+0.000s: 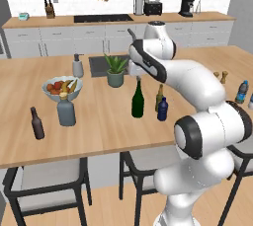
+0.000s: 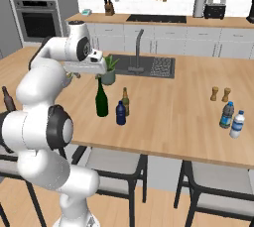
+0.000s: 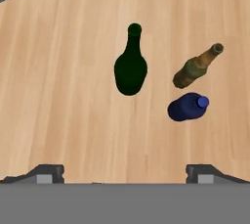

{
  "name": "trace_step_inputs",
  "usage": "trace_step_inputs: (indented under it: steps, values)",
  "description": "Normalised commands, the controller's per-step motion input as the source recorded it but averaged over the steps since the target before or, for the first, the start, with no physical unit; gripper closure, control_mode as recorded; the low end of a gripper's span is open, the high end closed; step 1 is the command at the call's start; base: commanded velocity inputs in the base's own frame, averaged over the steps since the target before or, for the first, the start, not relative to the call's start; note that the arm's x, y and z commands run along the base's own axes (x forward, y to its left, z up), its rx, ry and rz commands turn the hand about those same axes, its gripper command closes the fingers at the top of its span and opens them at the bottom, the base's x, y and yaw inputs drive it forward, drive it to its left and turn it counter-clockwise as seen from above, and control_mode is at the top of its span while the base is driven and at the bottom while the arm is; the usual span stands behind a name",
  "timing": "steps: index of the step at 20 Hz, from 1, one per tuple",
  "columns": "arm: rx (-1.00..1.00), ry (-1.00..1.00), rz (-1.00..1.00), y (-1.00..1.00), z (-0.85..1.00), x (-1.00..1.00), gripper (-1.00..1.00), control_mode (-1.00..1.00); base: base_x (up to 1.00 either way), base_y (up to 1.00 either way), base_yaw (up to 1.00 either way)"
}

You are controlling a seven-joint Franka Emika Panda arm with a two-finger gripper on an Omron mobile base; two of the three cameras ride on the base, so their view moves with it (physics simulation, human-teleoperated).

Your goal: Move the plastic bottles in the middle to the plastics group, and the glass bottles in the middle to the glass group.

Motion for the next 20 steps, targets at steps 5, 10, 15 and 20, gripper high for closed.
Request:
trace_step_inputs:
  steps: [5,10,15,20]
  values:
    - [0.02,0.00,0.00,-0.06,-0.30,0.33,-1.00,-1.00,0.00,0.00,0.00]
    - [0.02,0.00,0.02,0.00,-0.26,0.43,-1.00,-1.00,0.00,0.00,0.00]
    - [0.00,0.00,0.03,0.00,-0.11,0.43,-1.00,-1.00,0.00,0.00,0.00]
    - [0.00,-0.01,0.01,-0.01,0.00,0.33,-1.00,-1.00,0.00,0.00,0.00]
